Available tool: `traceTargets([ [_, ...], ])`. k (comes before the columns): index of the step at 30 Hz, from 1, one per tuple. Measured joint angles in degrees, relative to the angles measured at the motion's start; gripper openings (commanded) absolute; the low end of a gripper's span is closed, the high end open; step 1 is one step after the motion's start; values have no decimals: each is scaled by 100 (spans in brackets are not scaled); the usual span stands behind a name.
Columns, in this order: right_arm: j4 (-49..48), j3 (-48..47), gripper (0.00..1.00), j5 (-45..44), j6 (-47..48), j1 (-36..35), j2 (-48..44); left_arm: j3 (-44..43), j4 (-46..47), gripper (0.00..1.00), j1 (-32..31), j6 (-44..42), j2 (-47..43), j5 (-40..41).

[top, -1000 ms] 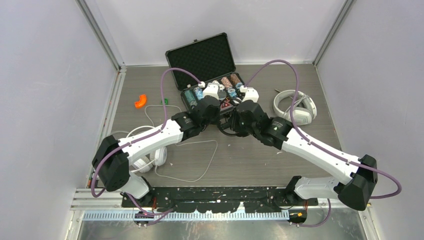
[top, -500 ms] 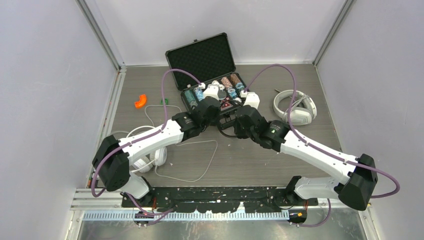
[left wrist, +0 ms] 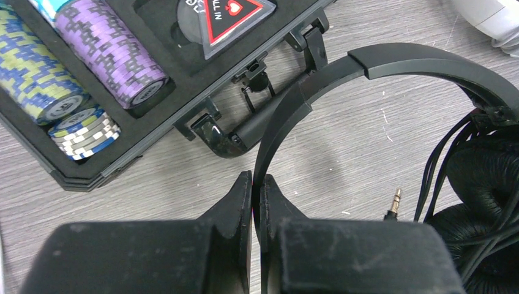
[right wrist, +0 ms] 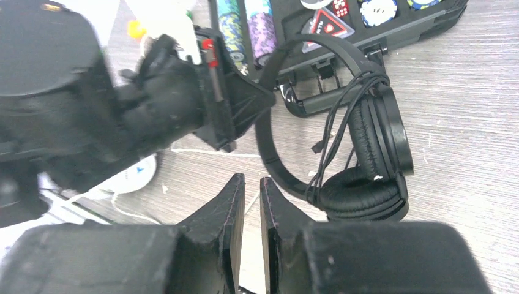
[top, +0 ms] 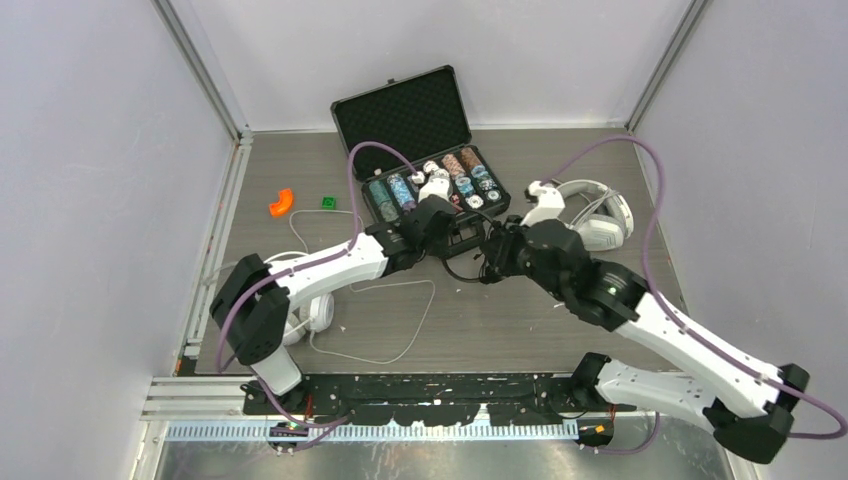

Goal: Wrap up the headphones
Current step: Place the headphones at the center of the board.

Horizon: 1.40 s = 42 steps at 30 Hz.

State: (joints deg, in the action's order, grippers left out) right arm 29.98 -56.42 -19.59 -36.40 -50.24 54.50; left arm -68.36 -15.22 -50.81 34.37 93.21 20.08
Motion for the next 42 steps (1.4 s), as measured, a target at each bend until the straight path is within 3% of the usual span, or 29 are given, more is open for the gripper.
traceTargets([
  [6,190,122,25,-76,-225,0,-1314,-479,-20,0,-234,39,553,-2],
  [13,337,160,41,-398,-350,0,-2483,-1327,-17,0,-621,166,1578,-37],
  [19,706,157,58,-632,-337,0,-2769,-2190,-136,0,-748,291,2509,-157],
  [25,1005,157,69,-737,-319,0,-2804,-2868,-304,8,-774,304,3121,-232],
  [42,1165,157,71,-1152,-315,0,-3427,-3652,-286,32,-785,310,3856,-461],
])
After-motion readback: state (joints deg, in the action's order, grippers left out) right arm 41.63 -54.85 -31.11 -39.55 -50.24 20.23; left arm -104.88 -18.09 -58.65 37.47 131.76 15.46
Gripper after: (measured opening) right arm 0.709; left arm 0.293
